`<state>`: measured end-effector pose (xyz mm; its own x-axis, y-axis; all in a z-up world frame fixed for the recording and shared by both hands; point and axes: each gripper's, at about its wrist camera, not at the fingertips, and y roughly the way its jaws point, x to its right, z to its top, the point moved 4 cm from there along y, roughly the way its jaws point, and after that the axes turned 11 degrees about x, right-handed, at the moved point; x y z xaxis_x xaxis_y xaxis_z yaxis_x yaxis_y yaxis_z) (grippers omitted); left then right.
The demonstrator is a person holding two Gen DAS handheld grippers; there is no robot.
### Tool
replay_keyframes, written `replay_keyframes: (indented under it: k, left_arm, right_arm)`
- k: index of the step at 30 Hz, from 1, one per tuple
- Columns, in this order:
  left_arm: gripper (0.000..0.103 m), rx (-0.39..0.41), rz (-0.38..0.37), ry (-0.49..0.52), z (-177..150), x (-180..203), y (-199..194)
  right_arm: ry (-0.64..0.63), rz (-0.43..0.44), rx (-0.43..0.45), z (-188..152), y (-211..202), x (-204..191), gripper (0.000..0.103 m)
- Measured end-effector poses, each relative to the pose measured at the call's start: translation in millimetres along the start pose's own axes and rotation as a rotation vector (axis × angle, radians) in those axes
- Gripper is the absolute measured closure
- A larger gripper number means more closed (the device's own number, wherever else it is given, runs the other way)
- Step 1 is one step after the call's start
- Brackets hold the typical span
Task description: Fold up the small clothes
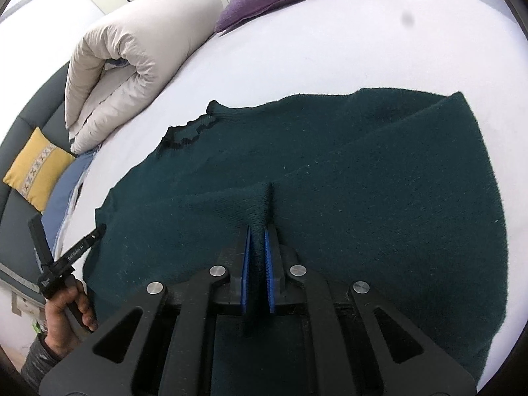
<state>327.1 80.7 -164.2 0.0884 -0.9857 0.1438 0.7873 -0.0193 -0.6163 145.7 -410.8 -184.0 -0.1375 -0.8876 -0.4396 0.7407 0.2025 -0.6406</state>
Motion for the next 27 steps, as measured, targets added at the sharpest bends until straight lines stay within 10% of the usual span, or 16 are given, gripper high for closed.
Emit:
replay_keyframes:
  k: [6,9,12,16,20,27]
  left_arm:
    - [0.052,0.013,-0.004,-0.003,-2.0,-0.8,-0.9]
    - [0.052,0.016,-0.003,-0.001,-2.0,-0.3,-0.1]
    - [0.052,0.016,-0.001,0.001,-2.3,0.0,-0.3]
    - [0.051,0.019,-0.007,-0.005,-2.7,-0.1,-0.4]
    - [0.051,0.032,-0.022,-0.026,-3.4,-1.3,-1.5]
    - [0.046,-0.021,-0.071,-0.116,3.3,-25.2,-30.4]
  right_arm:
    - [-0.052,-0.156,0.061,12.2,-27.9,-3.8,0.091]
    - [-0.027,-0.022,0.122,22.4,-42.7,-27.0,0.084]
    - [-0.056,0.09,0.118,17.9,-34.2,-56.0,0.04]
    - [-0.042,0.069,-0.007,-6.5,7.2,-45.6,0.042]
    - [0.034,0.154,0.036,-10.7,0.0,-15.4,0.066]
    - [0.096,-0.001,0.109,-34.0,-99.4,26.2,0.061]
